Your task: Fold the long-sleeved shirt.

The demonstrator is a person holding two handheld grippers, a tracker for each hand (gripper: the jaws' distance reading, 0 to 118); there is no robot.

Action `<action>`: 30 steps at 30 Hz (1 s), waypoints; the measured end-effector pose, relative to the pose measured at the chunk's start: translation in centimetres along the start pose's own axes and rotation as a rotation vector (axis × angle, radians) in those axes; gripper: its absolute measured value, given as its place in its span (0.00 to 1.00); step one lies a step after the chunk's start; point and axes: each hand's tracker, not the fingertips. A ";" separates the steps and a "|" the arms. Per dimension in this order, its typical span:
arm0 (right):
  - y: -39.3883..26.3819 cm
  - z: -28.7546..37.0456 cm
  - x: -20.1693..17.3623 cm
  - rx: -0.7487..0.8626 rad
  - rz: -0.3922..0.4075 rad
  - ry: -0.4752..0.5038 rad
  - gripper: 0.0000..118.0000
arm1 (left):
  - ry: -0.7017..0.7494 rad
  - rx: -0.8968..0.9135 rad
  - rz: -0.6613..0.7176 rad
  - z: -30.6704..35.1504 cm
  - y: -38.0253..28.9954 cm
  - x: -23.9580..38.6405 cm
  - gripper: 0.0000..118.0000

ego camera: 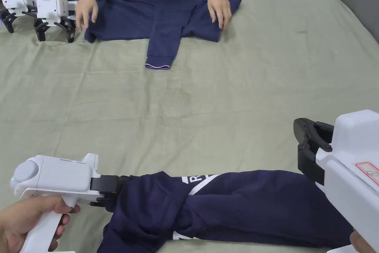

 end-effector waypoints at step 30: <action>0.0 0.4 1.0 0.028 -0.038 0.018 0.00 | 0.378 0.106 -0.105 15.3 1.4 7.4 0.21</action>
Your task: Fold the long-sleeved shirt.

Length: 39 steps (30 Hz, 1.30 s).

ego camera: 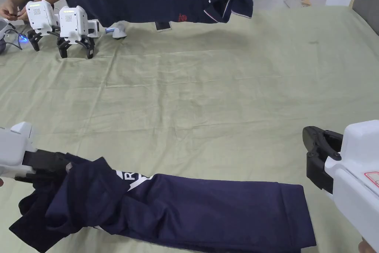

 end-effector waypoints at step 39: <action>-2.1 4.5 7.5 0.030 -0.141 -0.127 0.00 | -0.073 -0.017 -0.275 -25.2 -5.8 34.5 0.70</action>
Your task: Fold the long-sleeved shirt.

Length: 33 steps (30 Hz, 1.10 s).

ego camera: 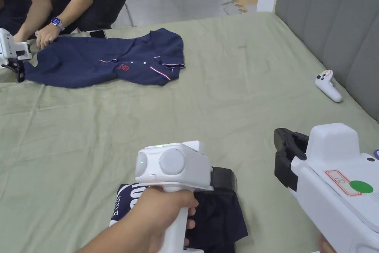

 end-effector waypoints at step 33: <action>0.0 0.5 -2.4 0.030 0.052 0.032 0.00 | 0.505 0.218 -0.237 0.3 -9.5 0.8 0.02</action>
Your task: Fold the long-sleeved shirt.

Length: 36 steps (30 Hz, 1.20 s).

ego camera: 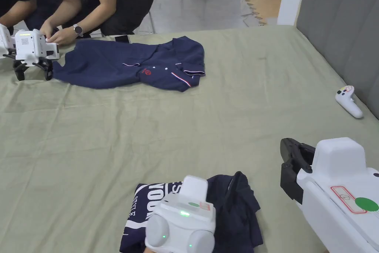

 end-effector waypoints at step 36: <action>-1.1 2.3 1.4 0.128 -0.084 0.237 0.00 | -0.332 0.582 0.457 14.3 -1.1 -17.6 0.02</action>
